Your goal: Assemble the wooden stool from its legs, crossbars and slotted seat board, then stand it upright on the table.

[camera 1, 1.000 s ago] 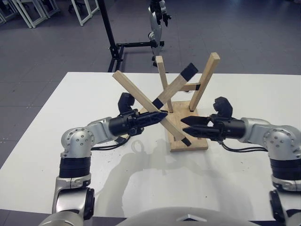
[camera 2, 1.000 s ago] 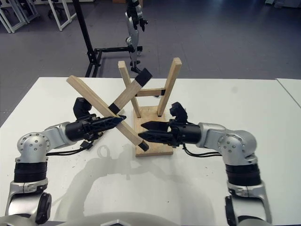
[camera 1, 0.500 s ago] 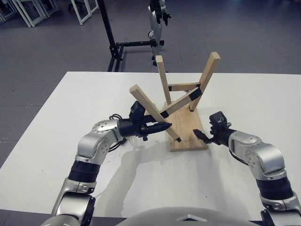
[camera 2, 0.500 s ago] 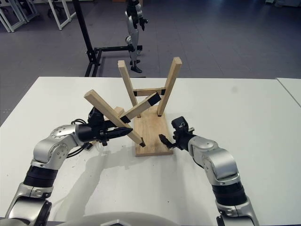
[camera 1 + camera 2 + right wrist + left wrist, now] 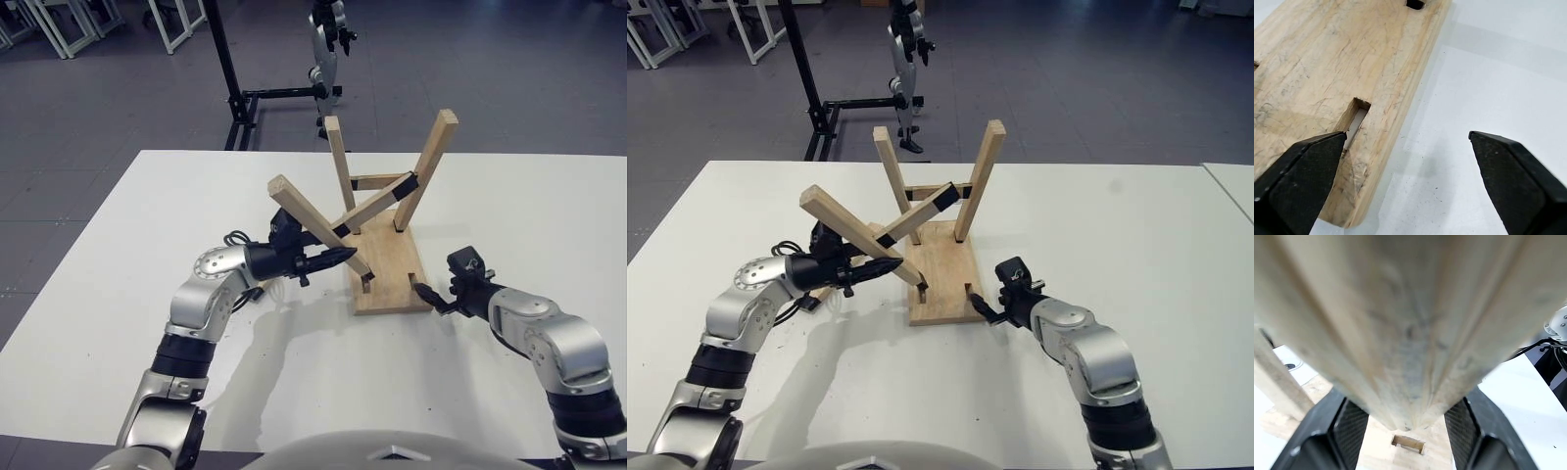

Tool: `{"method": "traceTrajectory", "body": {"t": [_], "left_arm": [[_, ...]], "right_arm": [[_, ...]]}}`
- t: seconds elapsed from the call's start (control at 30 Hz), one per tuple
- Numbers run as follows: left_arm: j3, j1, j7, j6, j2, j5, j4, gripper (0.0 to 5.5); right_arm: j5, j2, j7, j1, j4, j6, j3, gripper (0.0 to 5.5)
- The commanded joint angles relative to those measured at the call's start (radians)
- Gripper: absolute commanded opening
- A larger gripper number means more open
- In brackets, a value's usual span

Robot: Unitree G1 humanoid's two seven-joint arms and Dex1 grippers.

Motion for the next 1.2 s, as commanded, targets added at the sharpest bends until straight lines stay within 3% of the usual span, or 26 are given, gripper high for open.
{"method": "traceTrajectory", "body": {"t": [0.03,0.13,0.33,0.6,0.83,0.97,1.2], "left_arm": [[0.006,-0.004,0.009,-0.007,0.003,0.010,-0.021,2.06],[0.008,-0.011,0.014,0.009,0.008,-0.001,-0.065,2.06],[0.017,-0.010,0.036,0.041,0.008,-0.021,-0.136,2.06],[0.035,0.001,0.008,0.068,0.055,-0.030,-0.160,2.06],[0.013,0.103,0.048,0.112,0.084,-0.040,-0.304,2.06],[0.019,0.210,0.174,0.188,0.066,-0.044,-0.430,2.06],[-0.061,0.323,0.287,0.153,0.014,0.046,-0.367,2.06]], "right_arm": [[-0.052,-0.058,0.022,0.052,0.042,-0.010,0.065,4.59],[-0.094,-0.103,0.071,0.028,0.103,-0.053,0.164,4.59],[-0.140,-0.083,0.144,-0.128,0.379,-0.162,0.205,4.59],[-0.213,-0.228,0.457,-0.188,0.392,-0.410,0.354,4.59],[-0.251,-0.178,0.431,-0.229,0.485,-0.465,0.301,4.59],[-0.241,-0.148,0.401,-0.190,0.441,-0.433,0.276,4.59],[-0.238,-0.121,0.375,-0.165,0.364,-0.381,0.246,4.59]]}}
